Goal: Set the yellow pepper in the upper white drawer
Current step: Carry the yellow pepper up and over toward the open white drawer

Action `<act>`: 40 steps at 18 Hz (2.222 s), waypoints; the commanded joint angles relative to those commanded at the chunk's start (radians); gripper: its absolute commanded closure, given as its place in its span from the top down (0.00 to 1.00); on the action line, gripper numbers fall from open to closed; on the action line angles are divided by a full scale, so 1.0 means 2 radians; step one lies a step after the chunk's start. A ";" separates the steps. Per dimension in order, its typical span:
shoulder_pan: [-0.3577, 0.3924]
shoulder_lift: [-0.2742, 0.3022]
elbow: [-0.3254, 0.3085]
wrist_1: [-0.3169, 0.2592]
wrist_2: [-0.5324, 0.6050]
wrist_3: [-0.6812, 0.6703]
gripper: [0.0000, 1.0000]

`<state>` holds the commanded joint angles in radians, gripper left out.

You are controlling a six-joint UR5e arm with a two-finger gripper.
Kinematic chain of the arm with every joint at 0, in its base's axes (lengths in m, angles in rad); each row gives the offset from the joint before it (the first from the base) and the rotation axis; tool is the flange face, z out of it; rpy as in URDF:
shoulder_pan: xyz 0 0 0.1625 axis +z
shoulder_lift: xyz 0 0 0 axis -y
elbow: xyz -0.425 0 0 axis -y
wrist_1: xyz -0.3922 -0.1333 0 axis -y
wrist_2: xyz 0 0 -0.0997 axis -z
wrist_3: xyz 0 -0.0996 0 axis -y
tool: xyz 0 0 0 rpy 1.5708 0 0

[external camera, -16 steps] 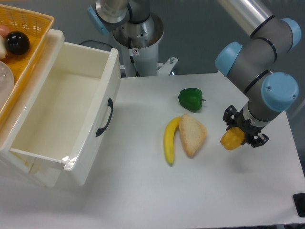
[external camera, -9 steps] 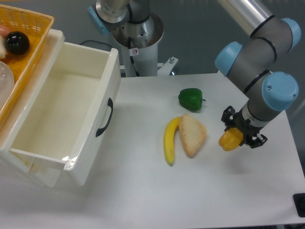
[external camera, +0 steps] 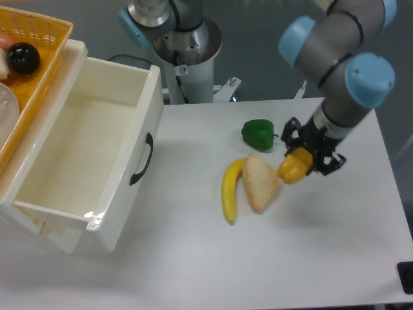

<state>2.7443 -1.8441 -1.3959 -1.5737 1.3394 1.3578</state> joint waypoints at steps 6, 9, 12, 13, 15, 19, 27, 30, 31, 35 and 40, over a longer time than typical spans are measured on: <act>-0.012 0.059 -0.004 -0.031 -0.072 -0.058 0.29; -0.031 0.084 -0.004 -0.029 -0.094 -0.096 0.29; -0.060 0.099 -0.004 -0.028 -0.108 -0.136 0.29; -0.071 0.105 -0.005 -0.028 -0.115 -0.146 0.29; -0.085 0.122 -0.008 -0.027 -0.129 -0.168 0.29; -0.126 0.133 -0.008 -0.019 -0.138 -0.208 0.29; -0.183 0.127 -0.058 0.060 -0.135 -0.249 0.29; -0.199 0.127 -0.060 0.060 -0.134 -0.254 0.29; -0.202 0.127 -0.061 0.060 -0.134 -0.259 0.29; -0.222 0.127 -0.061 0.062 -0.134 -0.272 0.29; -0.248 0.121 -0.064 0.064 -0.119 -0.284 0.29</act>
<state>2.2490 -1.6014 -1.5248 -1.4450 1.1012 0.7900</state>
